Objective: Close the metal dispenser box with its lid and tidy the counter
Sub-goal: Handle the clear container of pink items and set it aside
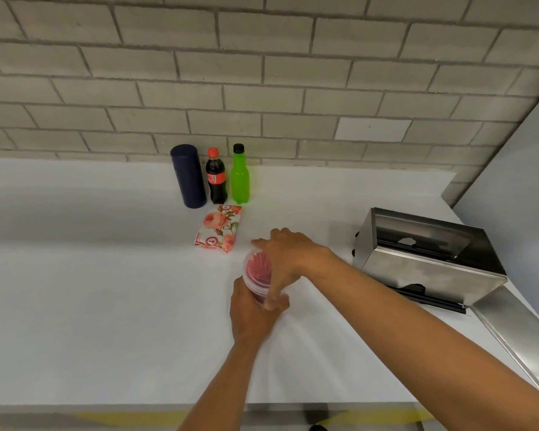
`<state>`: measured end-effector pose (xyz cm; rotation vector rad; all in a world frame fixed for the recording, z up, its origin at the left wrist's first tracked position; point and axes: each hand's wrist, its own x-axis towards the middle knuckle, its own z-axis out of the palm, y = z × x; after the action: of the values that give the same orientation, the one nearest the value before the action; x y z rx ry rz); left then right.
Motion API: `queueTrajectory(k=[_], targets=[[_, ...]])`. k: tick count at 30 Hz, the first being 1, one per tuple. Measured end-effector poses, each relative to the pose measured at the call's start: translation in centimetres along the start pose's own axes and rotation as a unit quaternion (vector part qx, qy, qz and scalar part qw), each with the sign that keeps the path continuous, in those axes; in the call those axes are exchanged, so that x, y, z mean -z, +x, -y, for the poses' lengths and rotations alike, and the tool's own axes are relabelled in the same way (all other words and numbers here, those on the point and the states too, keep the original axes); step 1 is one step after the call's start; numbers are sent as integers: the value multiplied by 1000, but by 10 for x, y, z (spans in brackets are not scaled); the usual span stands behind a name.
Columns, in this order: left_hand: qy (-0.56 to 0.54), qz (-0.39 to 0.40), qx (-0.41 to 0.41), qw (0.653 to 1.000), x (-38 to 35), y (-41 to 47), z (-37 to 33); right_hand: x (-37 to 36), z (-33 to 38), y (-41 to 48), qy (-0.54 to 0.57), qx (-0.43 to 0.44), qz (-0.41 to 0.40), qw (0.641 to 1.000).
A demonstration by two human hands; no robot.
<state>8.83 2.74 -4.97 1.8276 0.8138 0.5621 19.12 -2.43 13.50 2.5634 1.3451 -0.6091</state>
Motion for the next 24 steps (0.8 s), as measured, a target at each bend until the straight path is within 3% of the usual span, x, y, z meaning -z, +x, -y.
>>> queueTrajectory(k=[5, 18, 24], targets=[[-5, 0, 1, 1000, 0, 0, 1, -3, -2, 2, 41, 6, -23, 999], [-7, -9, 9, 1000, -1, 0, 5, -3, 2, 3, 9, -1, -41, 999], [-15, 4, 0, 1000, 4, 1, 7, -21, 2, -13, 78, -21, -65, 995]])
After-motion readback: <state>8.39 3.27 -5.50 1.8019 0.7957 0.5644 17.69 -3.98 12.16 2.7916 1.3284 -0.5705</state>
